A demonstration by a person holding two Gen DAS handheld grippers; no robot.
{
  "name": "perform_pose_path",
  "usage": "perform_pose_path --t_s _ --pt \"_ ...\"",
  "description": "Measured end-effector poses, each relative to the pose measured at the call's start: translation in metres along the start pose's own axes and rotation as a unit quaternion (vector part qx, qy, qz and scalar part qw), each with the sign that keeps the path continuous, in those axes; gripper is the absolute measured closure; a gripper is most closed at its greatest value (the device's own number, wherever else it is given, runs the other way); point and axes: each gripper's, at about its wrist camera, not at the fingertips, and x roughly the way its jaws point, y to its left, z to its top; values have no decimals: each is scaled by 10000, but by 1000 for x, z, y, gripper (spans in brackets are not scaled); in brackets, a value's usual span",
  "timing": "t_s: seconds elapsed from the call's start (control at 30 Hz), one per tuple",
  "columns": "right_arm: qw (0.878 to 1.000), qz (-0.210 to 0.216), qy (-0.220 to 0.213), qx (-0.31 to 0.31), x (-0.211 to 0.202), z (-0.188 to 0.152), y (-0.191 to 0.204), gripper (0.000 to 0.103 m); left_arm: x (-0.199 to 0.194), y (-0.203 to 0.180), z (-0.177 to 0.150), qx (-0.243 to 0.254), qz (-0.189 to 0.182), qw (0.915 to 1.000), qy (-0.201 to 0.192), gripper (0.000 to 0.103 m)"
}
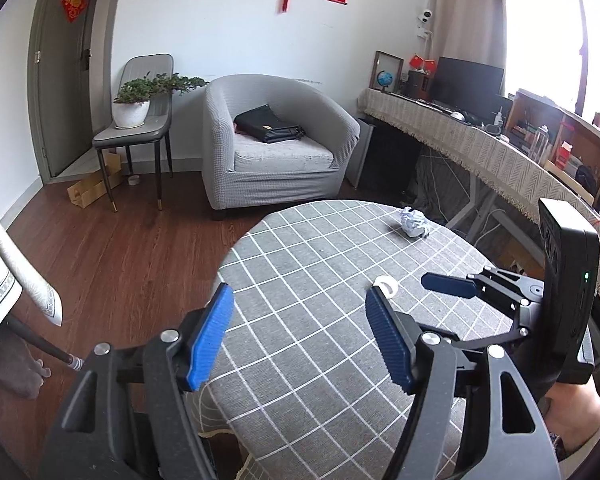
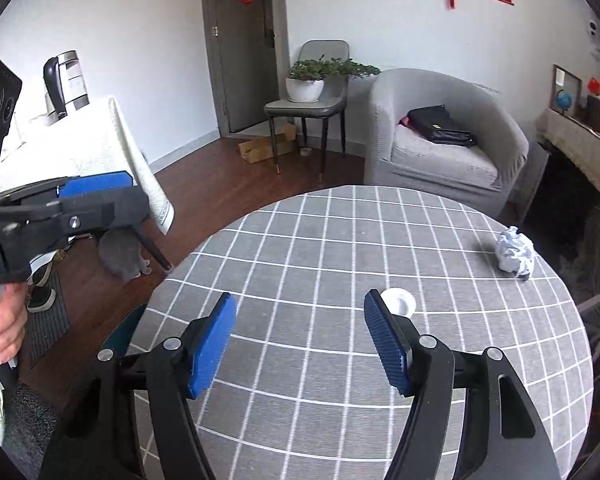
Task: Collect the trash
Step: 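Move both tools from the green bin back to the checked table, then grasp the white bottle cap with the left tool while the right tool grasps the crumpled paper ball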
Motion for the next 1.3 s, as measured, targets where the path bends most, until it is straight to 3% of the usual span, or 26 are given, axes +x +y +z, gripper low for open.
perform_pose_path --t_s 0.33,0.63,0.8,0.97,1.23,1.3 --pt "9950 -719 36 692 -9 1 -100 36 67 -47 11 639 -390 9962 448 29" --pt "9879 -989 -42 1196 -1 12 -156 36 132 -87 5 1394 -715 9820 1058 31" --pt "9847 -1009 24 1418 13 7 -172 36 157 -94 -2 1362 -847 9774 1380 41" --pt "9825 -941 58 1608 22 5 -179 36 175 -93 -5 1399 -639 9755 1574 48" --pt "9809 -1037 122 1641 34 11 -187 36 187 -97 -1 1282 -616 9761 1646 69" --pt "9796 -1038 138 1715 37 9 -192 36 188 -100 -1 1331 -572 9760 1625 70"
